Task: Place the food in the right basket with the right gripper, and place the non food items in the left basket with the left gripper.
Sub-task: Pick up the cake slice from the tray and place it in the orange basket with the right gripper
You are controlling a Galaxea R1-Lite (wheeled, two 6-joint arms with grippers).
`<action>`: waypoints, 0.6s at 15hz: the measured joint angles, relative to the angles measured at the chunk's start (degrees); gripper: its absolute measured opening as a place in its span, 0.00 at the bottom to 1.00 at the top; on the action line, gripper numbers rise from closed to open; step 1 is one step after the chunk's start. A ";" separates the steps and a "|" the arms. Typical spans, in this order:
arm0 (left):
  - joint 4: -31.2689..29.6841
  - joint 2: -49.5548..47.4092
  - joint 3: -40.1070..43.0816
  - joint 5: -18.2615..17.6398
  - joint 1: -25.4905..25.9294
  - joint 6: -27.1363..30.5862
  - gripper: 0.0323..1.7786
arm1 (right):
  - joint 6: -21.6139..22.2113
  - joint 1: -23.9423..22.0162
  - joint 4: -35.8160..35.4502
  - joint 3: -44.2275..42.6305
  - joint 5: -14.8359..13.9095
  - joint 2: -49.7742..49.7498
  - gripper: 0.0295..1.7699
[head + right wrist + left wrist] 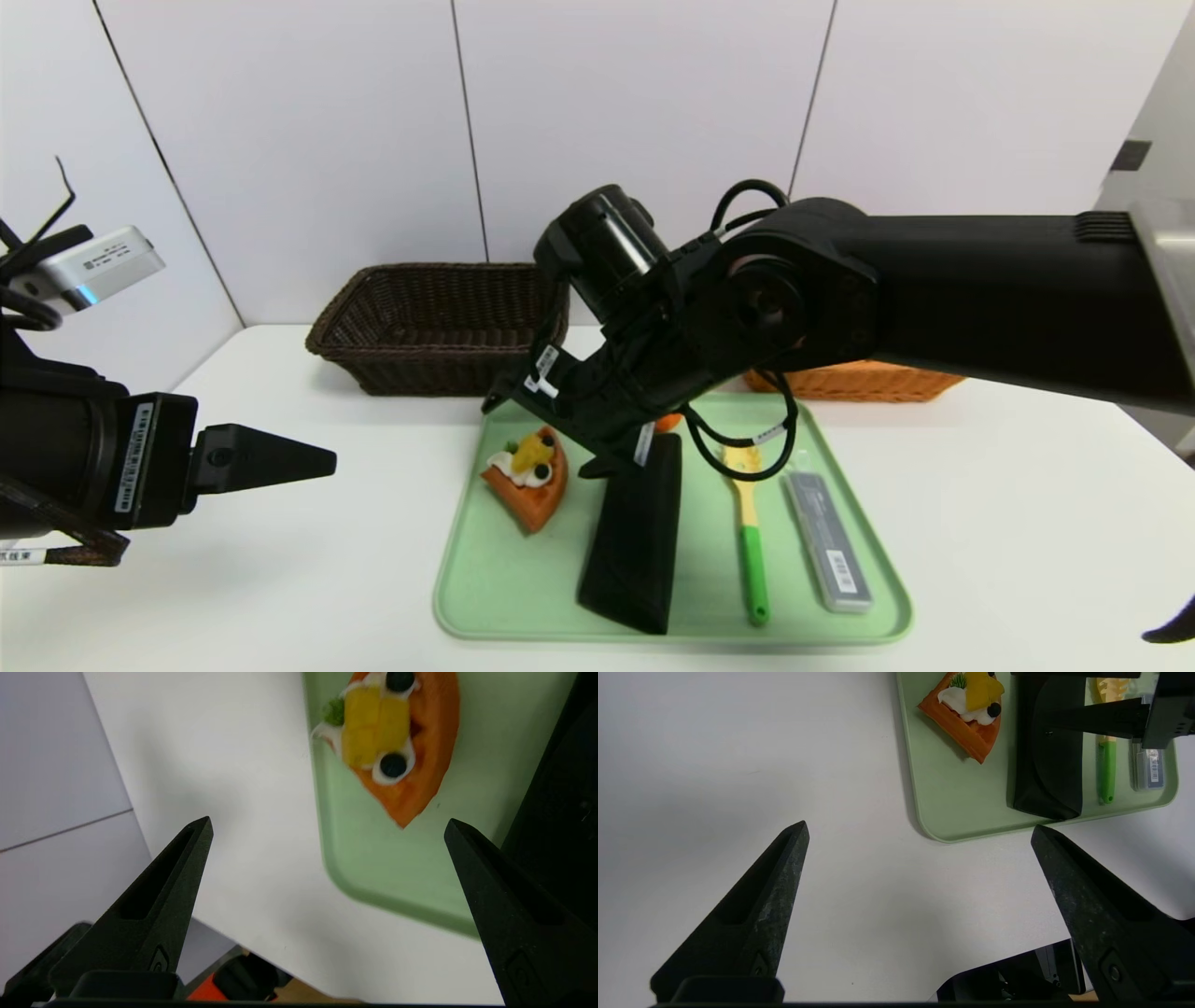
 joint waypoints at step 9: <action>0.02 -0.43 1.13 -0.09 -0.44 -0.04 0.95 | -11.35 0.50 -2.34 0.00 -5.38 2.08 0.97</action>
